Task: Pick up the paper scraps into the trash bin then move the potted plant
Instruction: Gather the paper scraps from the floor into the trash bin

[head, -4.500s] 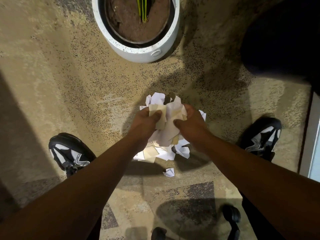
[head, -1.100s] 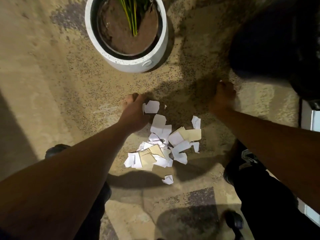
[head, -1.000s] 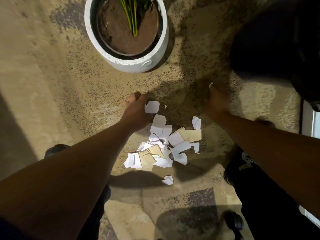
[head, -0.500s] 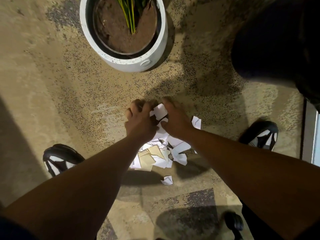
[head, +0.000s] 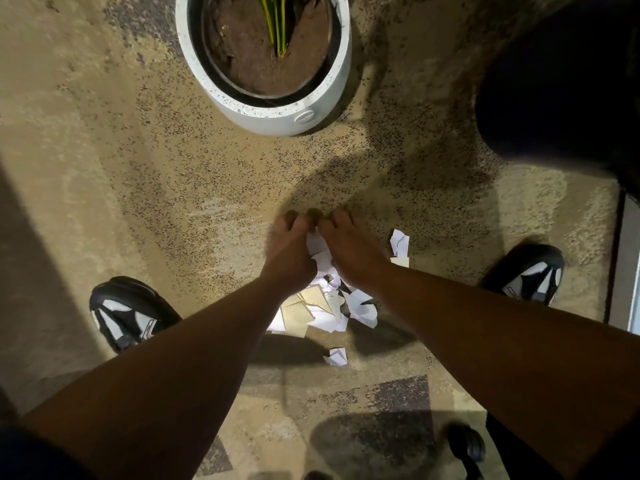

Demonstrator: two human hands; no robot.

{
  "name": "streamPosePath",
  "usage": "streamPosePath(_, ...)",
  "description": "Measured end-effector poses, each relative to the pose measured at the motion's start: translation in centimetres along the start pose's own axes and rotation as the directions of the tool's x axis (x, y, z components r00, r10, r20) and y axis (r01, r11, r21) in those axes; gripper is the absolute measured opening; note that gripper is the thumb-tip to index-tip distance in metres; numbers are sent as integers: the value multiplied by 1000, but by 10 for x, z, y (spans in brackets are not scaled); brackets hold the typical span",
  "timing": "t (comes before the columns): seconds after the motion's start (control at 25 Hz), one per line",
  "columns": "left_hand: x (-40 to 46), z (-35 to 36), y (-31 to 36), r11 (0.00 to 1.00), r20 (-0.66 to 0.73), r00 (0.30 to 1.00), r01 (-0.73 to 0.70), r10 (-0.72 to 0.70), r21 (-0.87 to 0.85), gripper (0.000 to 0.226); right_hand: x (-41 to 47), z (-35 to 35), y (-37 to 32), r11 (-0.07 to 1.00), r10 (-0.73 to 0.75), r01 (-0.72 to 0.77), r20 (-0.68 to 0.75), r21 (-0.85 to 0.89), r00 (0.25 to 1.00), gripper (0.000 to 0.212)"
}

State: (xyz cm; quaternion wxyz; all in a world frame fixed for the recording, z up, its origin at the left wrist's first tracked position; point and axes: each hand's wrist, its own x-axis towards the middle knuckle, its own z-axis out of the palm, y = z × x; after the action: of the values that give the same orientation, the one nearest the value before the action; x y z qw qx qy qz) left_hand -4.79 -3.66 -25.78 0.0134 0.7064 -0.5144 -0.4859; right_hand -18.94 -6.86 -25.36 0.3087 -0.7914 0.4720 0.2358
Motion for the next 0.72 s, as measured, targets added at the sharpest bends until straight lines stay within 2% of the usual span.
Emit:
streamPosePath(0.12,-9,2,-3,998,55,998,-37,33,58,54,-10,6,1,998,-14,14,-7,60,1000,55)
streamPosePath(0.24,-12,4,-3,999,67,997,-36,35,2,53,-13,11,0,982,-65,65,-4,175,998,27)
streamPosePath(0.36,-11,3,4,995,27,995,-95,95,-16,33,-15,11,-1,944,-56,65,-37,325,998,13)
streamPosePath(0.44,-15,-1,8,995,-15,995,-95,95,20,13,-20,10,6,930,-24,44,-59,365,998,11)
streamPosePath(0.48,-19,-3,8,998,-18,998,-56,57,29,10,-24,10,13,925,-1,29,-74,379,997,10)
streamPosePath(0.6,-34,-2,2,1000,57,998,18,-19,16,24,-41,4,34,919,98,-46,-113,391,989,9)
streamPosePath(0.72,-51,1,-7,999,49,998,32,-32,20,27,-52,2,56,879,357,-284,-135,382,924,14)
